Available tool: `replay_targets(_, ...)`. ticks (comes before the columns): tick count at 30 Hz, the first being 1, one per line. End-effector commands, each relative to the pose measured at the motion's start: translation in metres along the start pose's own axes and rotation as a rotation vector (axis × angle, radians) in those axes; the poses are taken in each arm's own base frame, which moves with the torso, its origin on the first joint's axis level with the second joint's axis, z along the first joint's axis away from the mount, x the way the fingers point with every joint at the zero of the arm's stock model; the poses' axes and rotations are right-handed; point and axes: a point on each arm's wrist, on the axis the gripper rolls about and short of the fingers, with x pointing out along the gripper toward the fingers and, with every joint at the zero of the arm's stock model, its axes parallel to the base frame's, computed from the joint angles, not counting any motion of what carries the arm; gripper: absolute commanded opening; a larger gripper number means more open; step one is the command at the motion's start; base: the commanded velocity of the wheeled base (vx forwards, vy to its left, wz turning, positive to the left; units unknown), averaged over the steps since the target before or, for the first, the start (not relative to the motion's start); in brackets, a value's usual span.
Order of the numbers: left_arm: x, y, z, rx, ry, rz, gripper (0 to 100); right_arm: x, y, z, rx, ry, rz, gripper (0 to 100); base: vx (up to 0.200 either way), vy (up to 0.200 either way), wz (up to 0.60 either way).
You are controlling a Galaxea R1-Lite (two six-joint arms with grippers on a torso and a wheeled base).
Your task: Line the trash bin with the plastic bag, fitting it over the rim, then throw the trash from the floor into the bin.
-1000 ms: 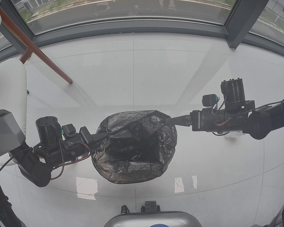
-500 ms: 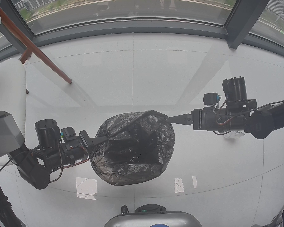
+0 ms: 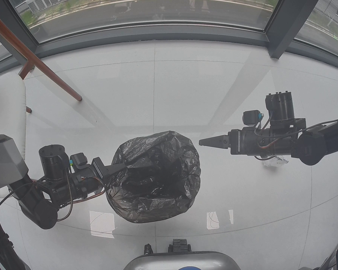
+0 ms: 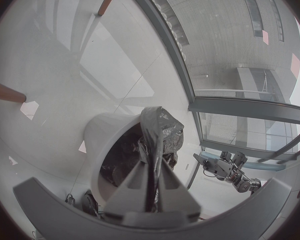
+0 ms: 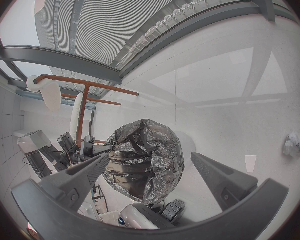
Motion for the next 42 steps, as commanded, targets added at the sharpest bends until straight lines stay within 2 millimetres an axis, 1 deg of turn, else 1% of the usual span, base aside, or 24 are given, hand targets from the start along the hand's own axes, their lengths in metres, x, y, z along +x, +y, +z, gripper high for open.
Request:
replay_targets(1, -0.008, -0.002, -0.004, -0.004, 0.012, 0.003, 100, 0.0, 0.001, 0.0, -0.001, 0.0, 0.002, 100, 0.0, 0.0, 0.0)
replay_targets(5, -0.013, -0.005, -0.002, 0.003, -0.015, 0.008, 100, 0.0, 0.0, -0.002, 0.003, 0.007, 0.0, 100, 0.0, 0.0, 0.0)
replay_targets(6, -0.023, -0.006, 0.004, 0.014, -0.053, 0.015, 100, -0.002, 0.0, -0.003, 0.002, 0.008, -0.001, 100, 0.0, 0.0, 0.0)
replay_targets(7, -0.023, -0.006, 0.004, 0.014, -0.053, 0.015, 100, -0.002, 0.0, -0.003, 0.002, 0.008, -0.001, 100, 0.0, 0.0, 0.0)
replay_targets(8, -0.034, -0.004, 0.014, 0.013, -0.103, 0.026, 100, -0.004, 0.002, -0.003, 0.0, 0.005, -0.001, 100, 0.0, 0.0, 0.0)
replay_targets(11, -0.049, -0.002, 0.028, 0.027, -0.169, 0.045, 100, -0.007, 0.004, -0.002, -0.003, -0.002, 0.001, 100, 0.0, 0.0, 0.0)
replay_targets(13, -0.057, -0.001, 0.033, 0.042, -0.196, 0.059, 100, -0.008, 0.004, -0.002, -0.004, -0.003, 0.001, 100, 0.0, 0.0, 0.0)
replay_targets(14, -0.065, 0.005, 0.035, 0.063, -0.214, 0.095, 100, -0.009, 0.005, -0.003, -0.003, 0.0, 0.0, 100, 0.0, 0.0, 0.0)
replay_targets(16, -0.072, 0.011, 0.036, 0.094, -0.219, 0.128, 100, -0.011, 0.006, -0.004, -0.005, -0.005, -0.008, 100, 0.0, 0.0, 0.0)
replay_targets(19, -0.077, 0.01, 0.029, 0.084, -0.199, 0.13, 100, -0.012, 0.008, -0.004, -0.006, -0.006, -0.011, 100, 0.0, 0.0, 0.0)
replay_targets(20, -0.077, 0.009, 0.024, 0.084, -0.181, 0.124, 100, -0.012, 0.008, -0.004, -0.008, -0.007, -0.011, 100, 0.0, 0.0, 0.0)
replay_targets(21, -0.077, 0.009, 0.024, 0.084, -0.181, 0.124, 100, -0.012, 0.008, -0.004, -0.008, -0.007, -0.011, 100, 0.0, 0.0, 0.0)
replay_targets(22, -0.073, 0.001, 0.012, 0.092, -0.121, 0.09, 100, -0.012, 0.01, -0.004, -0.011, -0.008, -0.008, 100, 0.0, 0.0, 0.0)
replay_targets(23, -0.073, 0.001, 0.012, 0.092, -0.121, 0.09, 100, -0.012, 0.01, -0.004, -0.011, -0.008, -0.008, 100, 0.0, 0.0, 0.0)
replay_targets(24, -0.068, -0.003, 0.005, 0.107, -0.089, 0.075, 100, -0.012, 0.012, -0.005, -0.016, -0.008, -0.007, 100, 0.0, 0.0, 0.0)
replay_targets(26, -0.065, -0.003, 0.005, 0.121, -0.084, 0.073, 100, -0.011, 0.013, -0.004, -0.018, -0.012, -0.016, 100, 0.0, 0.0, 0.0)
replay_targets(29, -0.057, -0.003, 0.011, 0.18, -0.094, 0.07, 100, -0.016, 0.017, 0.0, -0.033, -0.037, -0.027, 100, 0.0, 0.0, 0.0)
replay_targets(31, -0.057, -0.003, 0.013, 0.186, -0.099, 0.069, 100, -0.017, 0.018, 0.001, -0.034, -0.045, -0.031, 100, 0.0, 0.0, 0.0)
replay_targets(32, -0.059, -0.001, 0.009, 0.185, -0.084, 0.085, 100, -0.026, 0.021, 0.006, -0.031, -0.077, -0.046, 100, 0.0, 0.0, 0.0)
replay_targets(36, -0.057, 0.01, 0.003, 0.243, -0.031, 0.145, 100, -0.026, 0.018, 0.004, -0.019, -0.071, -0.056, 100, 0.0, 0.0, 0.0)
replay_targets(39, -0.048, 0.024, 0.0, 0.32, 0.002, 0.198, 100, -0.026, 0.021, 0.003, -0.024, -0.069, -0.051, 100, 0.0, 0.0, 0.0)
replay_targets(42, -0.04, 0.03, 0.001, 0.363, 0.011, 0.213, 100, -0.024, 0.023, 0.005, -0.033, -0.074, -0.045, 100, 0.0, 0.0, 0.0)
